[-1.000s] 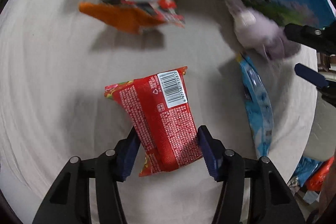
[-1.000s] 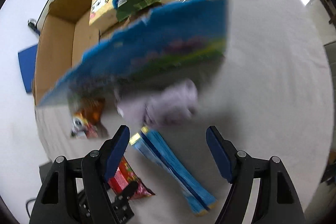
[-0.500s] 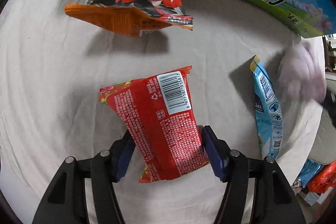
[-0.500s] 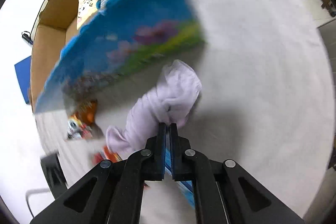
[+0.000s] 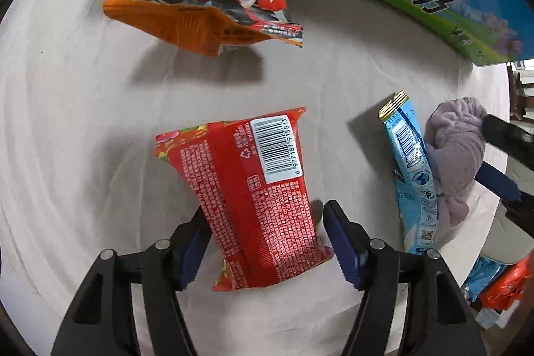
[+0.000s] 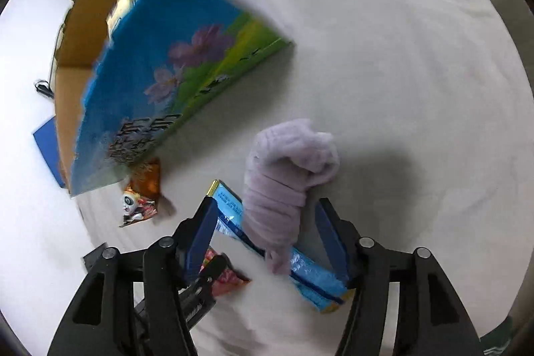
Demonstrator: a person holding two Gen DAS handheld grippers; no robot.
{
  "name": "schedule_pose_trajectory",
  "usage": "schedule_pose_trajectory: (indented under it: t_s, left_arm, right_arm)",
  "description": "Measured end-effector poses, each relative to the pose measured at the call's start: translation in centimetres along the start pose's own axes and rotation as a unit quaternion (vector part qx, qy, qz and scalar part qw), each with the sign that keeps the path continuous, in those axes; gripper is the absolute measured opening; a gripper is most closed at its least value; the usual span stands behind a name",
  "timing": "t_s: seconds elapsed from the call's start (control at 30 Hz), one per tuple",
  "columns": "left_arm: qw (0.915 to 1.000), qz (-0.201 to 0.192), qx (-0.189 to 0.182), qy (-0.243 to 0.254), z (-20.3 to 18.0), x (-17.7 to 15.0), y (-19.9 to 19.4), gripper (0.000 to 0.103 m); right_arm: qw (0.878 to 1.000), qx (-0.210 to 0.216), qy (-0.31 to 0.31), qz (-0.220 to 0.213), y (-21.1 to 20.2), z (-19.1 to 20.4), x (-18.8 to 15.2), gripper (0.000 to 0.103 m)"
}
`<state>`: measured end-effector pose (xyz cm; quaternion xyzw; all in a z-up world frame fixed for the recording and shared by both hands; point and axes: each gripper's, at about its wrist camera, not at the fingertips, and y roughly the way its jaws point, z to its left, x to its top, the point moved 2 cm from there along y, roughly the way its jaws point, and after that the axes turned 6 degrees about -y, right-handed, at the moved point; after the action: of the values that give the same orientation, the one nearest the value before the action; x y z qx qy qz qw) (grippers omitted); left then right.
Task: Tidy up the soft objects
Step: 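Grasp the red snack bag with left tool while right tool grasps lavender sock, then carry the red bag and sock into the box and open both tools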
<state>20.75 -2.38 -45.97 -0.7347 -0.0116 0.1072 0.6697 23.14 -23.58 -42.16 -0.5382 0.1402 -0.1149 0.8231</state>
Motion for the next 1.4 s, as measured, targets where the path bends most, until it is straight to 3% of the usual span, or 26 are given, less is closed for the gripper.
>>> schedule_pose_trajectory:
  t_s: [0.13,0.17,0.2,0.37,0.5,0.97,1.2,1.4]
  left_arm:
    - [0.9997,-0.010,0.020,0.011,-0.9,0.1,0.1,0.062]
    - [0.9994,-0.015,0.029,0.015,-1.2,-0.1,0.1,0.056]
    - [0.9993,-0.025,0.026,0.015,-1.4,-0.3,-0.1,0.053]
    - [0.9992,-0.035,0.014,0.015,-0.8,-1.2,-1.4,0.047]
    - [0.9983,-0.055,0.006,0.018,-0.5,-2.7,-3.1,0.046]
    - [0.9838,-0.160,-0.030,0.074,-2.6,-6.7,-13.6,0.046]
    - [0.9758,-0.193,-0.056,0.087,-2.6,-5.5,-20.3,0.046]
    - [0.9659,-0.227,-0.071,0.102,-2.8,-0.6,-24.8,0.046]
  right_arm:
    - [0.999,-0.037,-0.016,0.034,3.4,1.4,0.2,0.063]
    - [0.998,-0.045,-0.022,0.037,4.2,1.7,0.2,0.059]
    - [0.997,-0.058,-0.031,0.037,4.7,2.0,-0.1,0.044]
    - [0.986,-0.127,-0.102,0.024,5.2,4.2,-1.9,0.041]
    - [0.979,-0.141,-0.146,0.017,4.2,5.5,-3.6,0.041]
    - [0.952,-0.153,-0.263,-0.015,-3.8,9.4,-9.2,0.041]
    - [0.955,-0.114,-0.272,-0.025,-8.6,9.9,-9.0,0.041]
    - [0.957,-0.074,-0.277,-0.055,-12.6,13.3,-6.5,0.041]
